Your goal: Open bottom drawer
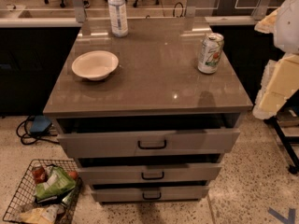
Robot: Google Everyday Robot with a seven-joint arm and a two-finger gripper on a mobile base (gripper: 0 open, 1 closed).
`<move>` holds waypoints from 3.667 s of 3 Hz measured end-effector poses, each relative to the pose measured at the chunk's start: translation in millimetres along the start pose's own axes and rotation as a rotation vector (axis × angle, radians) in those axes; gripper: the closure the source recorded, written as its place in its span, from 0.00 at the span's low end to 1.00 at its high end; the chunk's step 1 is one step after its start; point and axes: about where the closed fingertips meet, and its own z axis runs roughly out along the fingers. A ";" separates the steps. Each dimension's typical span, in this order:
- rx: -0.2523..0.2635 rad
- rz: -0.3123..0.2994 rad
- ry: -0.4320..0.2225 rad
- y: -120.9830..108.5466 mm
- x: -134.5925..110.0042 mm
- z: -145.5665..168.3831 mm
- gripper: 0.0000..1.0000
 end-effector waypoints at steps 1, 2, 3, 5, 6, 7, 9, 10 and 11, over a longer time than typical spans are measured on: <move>0.014 -0.062 0.016 3.0 -1.1 22.1 0.00; 0.012 -0.152 -0.003 30.7 -4.7 70.4 0.00; -0.025 -0.188 -0.038 77.8 -3.3 112.5 0.00; -0.183 -0.180 -0.062 170.3 3.7 173.1 0.00; -0.184 -0.180 -0.072 166.8 2.1 179.0 0.00; -0.204 -0.199 -0.056 170.1 -2.1 222.8 0.00; -0.293 -0.293 0.072 244.7 10.9 354.4 0.00; -0.307 -0.310 0.091 268.5 13.7 388.1 0.00; -0.298 -0.298 0.063 287.5 15.5 414.7 0.00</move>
Offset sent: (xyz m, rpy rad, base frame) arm -0.0181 0.0404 -0.1748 -0.0709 0.0095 0.2535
